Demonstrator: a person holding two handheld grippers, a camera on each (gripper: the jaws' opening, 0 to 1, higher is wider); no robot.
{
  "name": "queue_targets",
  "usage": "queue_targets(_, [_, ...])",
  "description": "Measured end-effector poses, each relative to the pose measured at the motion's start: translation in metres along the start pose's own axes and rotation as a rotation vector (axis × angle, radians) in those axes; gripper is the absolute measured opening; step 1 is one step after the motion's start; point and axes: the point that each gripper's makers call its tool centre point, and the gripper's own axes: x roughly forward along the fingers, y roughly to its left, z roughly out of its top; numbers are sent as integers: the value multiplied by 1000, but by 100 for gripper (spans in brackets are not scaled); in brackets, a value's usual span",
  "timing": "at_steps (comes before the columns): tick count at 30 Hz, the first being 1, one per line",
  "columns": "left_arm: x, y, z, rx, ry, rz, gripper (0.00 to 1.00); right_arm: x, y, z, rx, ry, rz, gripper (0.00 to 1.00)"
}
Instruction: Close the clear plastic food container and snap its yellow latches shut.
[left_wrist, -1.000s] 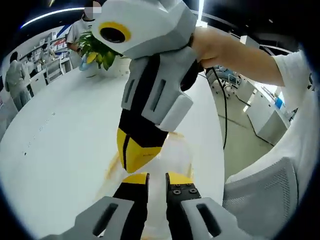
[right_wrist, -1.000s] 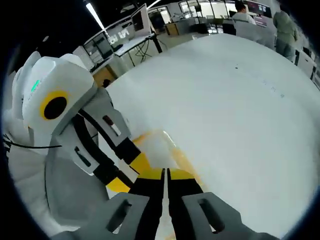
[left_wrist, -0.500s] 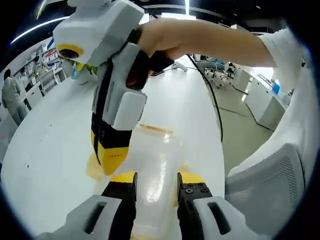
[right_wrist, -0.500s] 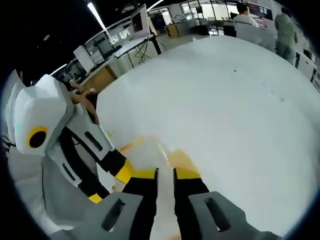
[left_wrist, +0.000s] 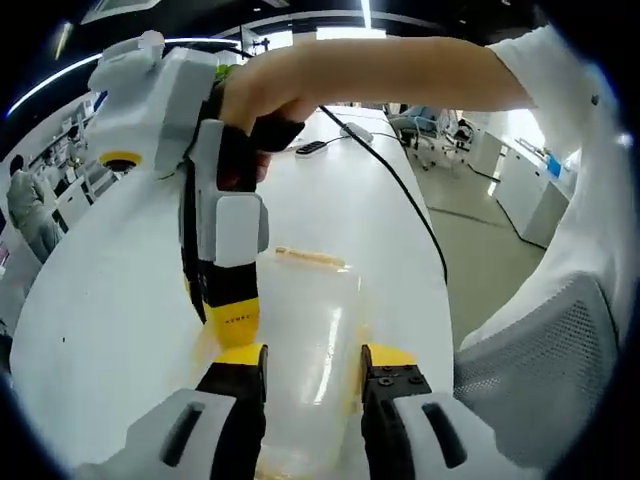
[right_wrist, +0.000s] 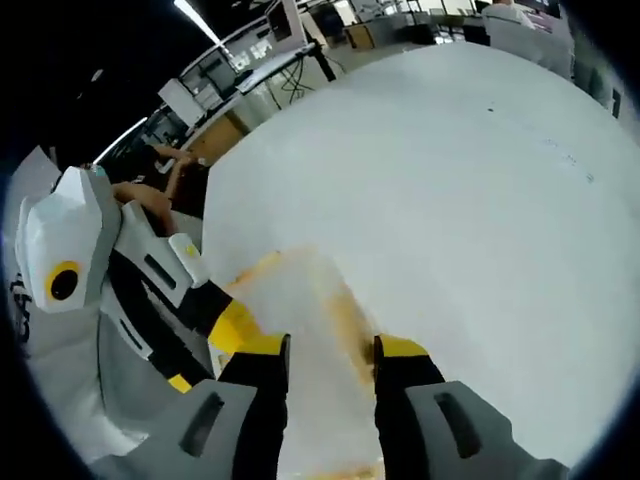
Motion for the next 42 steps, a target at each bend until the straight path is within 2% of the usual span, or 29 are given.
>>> queue_targets(6, [-3,-1,2,112,13,27,38,2,1,2,-2,13,44,28])
queue_targets(7, [-2,-2,0,146,31,21,40,2,1,2,-3,15,48,28])
queue_targets(8, [-1,-2,-10,203,88,26,42,2,2,2,-5,17,53,28])
queue_targets(10, [2,-2,-18,292,129,39,46,3,2,2,-7,20,58,27])
queue_targets(11, [4,-2,-15,369,112,55,47,3,2,1,-12,22,59,27])
queue_targets(12, [3,-2,-17,367,134,69,46,3,2,1,-11,23,61,27])
queue_targets(14, [3,-3,-15,316,129,72,45,3,3,1,-12,24,63,27])
queue_targets(15, [5,-4,-10,278,103,59,44,3,3,1,-11,24,63,27])
queue_targets(16, [5,-4,-10,274,100,60,43,3,2,1,-9,24,64,27])
queue_targets(39, [8,-4,-13,292,128,100,37,2,2,1,22,31,49,25])
queue_targets(40, [7,2,-13,306,137,141,36,2,2,1,22,31,49,25])
queue_targets(42, [2,3,-15,298,142,122,36,2,1,0,27,33,48,25])
